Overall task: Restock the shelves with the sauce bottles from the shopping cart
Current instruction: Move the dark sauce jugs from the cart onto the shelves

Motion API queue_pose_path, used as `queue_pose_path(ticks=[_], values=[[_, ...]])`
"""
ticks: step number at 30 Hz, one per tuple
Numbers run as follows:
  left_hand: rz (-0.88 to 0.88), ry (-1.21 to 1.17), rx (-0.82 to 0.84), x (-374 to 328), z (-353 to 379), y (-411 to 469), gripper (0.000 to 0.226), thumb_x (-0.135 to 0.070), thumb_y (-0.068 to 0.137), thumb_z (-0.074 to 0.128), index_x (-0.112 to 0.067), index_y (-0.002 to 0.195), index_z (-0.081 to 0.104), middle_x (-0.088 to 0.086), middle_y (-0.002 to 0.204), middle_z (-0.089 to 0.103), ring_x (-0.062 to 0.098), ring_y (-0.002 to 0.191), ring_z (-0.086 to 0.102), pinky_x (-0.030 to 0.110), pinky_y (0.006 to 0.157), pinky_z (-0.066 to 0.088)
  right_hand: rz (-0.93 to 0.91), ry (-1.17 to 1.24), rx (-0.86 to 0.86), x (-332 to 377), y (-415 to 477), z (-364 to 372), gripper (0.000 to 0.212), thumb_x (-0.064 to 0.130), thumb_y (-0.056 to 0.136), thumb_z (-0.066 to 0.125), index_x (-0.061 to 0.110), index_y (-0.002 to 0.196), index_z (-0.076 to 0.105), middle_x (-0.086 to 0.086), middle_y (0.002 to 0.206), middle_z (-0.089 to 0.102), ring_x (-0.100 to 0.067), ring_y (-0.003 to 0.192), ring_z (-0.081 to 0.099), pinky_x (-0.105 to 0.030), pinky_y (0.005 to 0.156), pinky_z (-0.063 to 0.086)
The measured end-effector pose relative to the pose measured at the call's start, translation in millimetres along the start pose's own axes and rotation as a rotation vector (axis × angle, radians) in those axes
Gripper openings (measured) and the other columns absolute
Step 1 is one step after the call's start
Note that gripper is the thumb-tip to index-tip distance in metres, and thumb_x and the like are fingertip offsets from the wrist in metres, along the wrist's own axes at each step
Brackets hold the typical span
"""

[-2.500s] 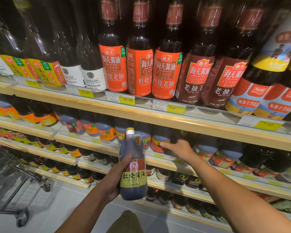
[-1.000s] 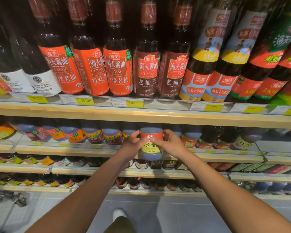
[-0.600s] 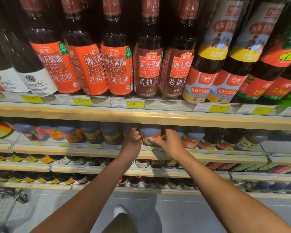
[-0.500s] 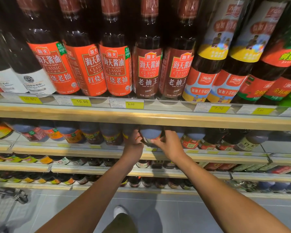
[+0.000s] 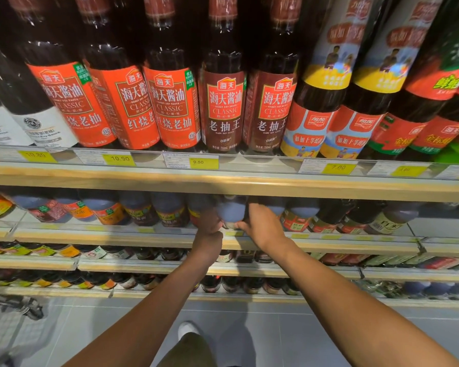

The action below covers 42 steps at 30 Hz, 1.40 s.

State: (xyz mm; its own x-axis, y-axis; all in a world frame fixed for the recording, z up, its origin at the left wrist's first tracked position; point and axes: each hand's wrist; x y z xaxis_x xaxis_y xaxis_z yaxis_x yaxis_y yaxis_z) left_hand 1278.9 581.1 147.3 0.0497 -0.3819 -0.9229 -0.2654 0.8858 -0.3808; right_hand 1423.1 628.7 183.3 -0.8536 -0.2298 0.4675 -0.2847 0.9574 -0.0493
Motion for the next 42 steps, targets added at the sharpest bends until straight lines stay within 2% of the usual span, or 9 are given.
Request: queue_pose_path(ticks=[4, 9, 13, 16, 20, 25, 32, 37, 42], values=[[-0.039, 0.055, 0.058, -3, -2, -1, 0.070, 0.012, 0.093, 0.039, -0.018, 0.155, 0.028, 0.007, 0.156, 0.040, 0.017, 0.135, 0.045, 0.030, 0.097, 0.038, 0.036, -0.071, -0.054, 6, -6, 2, 0.039, 0.029, 0.084, 0.077, 0.009, 0.112, 0.060, -0.016, 0.109, 0.065, -0.035, 0.100, 0.065, -0.039, 0.078, 0.052], [-0.077, 0.143, 0.090, -26, 0, -18, 0.063, 0.018, 0.094, 0.035, -0.007, 0.152, 0.029, 0.003, 0.136, 0.054, 0.025, 0.143, 0.039, 0.019, 0.089, 0.044, 0.055, -0.069, -0.076, 8, -14, 2, 0.038, 0.027, 0.086, 0.073, 0.010, 0.116, 0.057, -0.014, 0.113, 0.058, -0.034, 0.102, 0.063, -0.040, 0.079, 0.053], [-0.177, 0.219, 0.067, -36, 4, -28, 0.044, 0.009, 0.098, 0.038, -0.012, 0.137, 0.041, 0.026, 0.148, 0.045, 0.040, 0.139, 0.042, 0.048, 0.097, 0.047, 0.179, 0.098, 0.062, 9, -8, -7, 0.030, 0.029, 0.089, 0.068, 0.009, 0.110, 0.058, -0.014, 0.108, 0.069, -0.033, 0.104, 0.064, -0.037, 0.081, 0.052], [-0.113, 0.280, 0.093, -24, -2, -14, 0.055, 0.009, 0.095, 0.036, -0.017, 0.144, 0.039, 0.018, 0.154, 0.040, 0.023, 0.122, 0.055, 0.029, 0.067, 0.044, 0.230, 0.164, 0.190, 10, 3, -20, 0.019, 0.029, 0.092, 0.062, 0.010, 0.095, 0.064, -0.012, 0.092, 0.073, -0.031, 0.092, 0.069, -0.034, 0.077, 0.054], [-0.081, 0.306, 0.121, -22, -7, 4, 0.068, 0.007, 0.095, 0.041, -0.026, 0.153, 0.036, 0.003, 0.156, 0.040, 0.018, 0.122, 0.054, 0.031, 0.087, 0.044, 0.182, 0.102, 0.250, 8, 4, -28, 0.023, 0.032, 0.095, 0.058, 0.010, 0.093, 0.066, -0.008, 0.087, 0.071, -0.027, 0.086, 0.067, -0.035, 0.076, 0.054], [-0.031, 0.405, 0.142, -24, -4, 7, 0.046, 0.008, 0.090, 0.039, -0.016, 0.128, 0.052, 0.005, 0.116, 0.055, 0.016, 0.097, 0.053, 0.018, 0.056, 0.046, 0.130, 0.109, 0.156, 4, -12, -22, 0.017, 0.030, 0.097, 0.058, 0.017, 0.098, 0.048, -0.003, 0.095, 0.061, -0.027, 0.092, 0.060, -0.031, 0.071, 0.041], [-0.001, 0.335, 0.179, -22, -3, -12, 0.066, 0.010, 0.090, 0.045, -0.022, 0.148, 0.044, -0.008, 0.137, 0.050, 0.015, 0.126, 0.047, 0.042, 0.106, 0.044, 0.123, 0.288, 0.105, -8, -32, -28, 0.047, 0.027, 0.092, 0.066, 0.014, 0.133, 0.048, -0.008, 0.125, 0.065, -0.029, 0.116, 0.061, -0.036, 0.094, 0.050], [0.054, 0.284, 0.134, -13, -6, -32, 0.071, -0.008, 0.091, 0.059, -0.029, 0.154, 0.036, -0.009, 0.157, 0.039, 0.014, 0.142, 0.040, 0.031, 0.102, 0.041, 0.047, 0.233, 0.104, -21, -50, -34, 0.063, 0.027, 0.091, 0.065, 0.024, 0.149, 0.040, -0.006, 0.143, 0.050, -0.025, 0.131, 0.049, -0.034, 0.107, 0.042], [0.227, 0.480, 0.027, -10, -15, -69, 0.063, -0.013, 0.096, 0.056, -0.032, 0.153, 0.038, -0.013, 0.148, 0.047, 0.008, 0.104, 0.059, 0.026, 0.087, 0.047, -0.043, 0.189, 0.078, -29, -69, -32, 0.058, 0.025, 0.092, 0.064, 0.027, 0.147, 0.045, 0.001, 0.144, 0.043, -0.021, 0.134, 0.043, -0.030, 0.111, 0.035]])
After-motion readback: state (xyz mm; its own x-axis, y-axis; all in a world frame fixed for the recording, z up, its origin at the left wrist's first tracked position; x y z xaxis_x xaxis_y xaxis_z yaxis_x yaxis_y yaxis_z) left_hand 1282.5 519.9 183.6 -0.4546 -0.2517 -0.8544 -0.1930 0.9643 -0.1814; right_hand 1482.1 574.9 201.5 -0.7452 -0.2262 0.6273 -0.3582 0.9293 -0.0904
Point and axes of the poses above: each hand's wrist, its own y-axis towards the middle knuckle, its own z-axis out of the palm, x = y × z
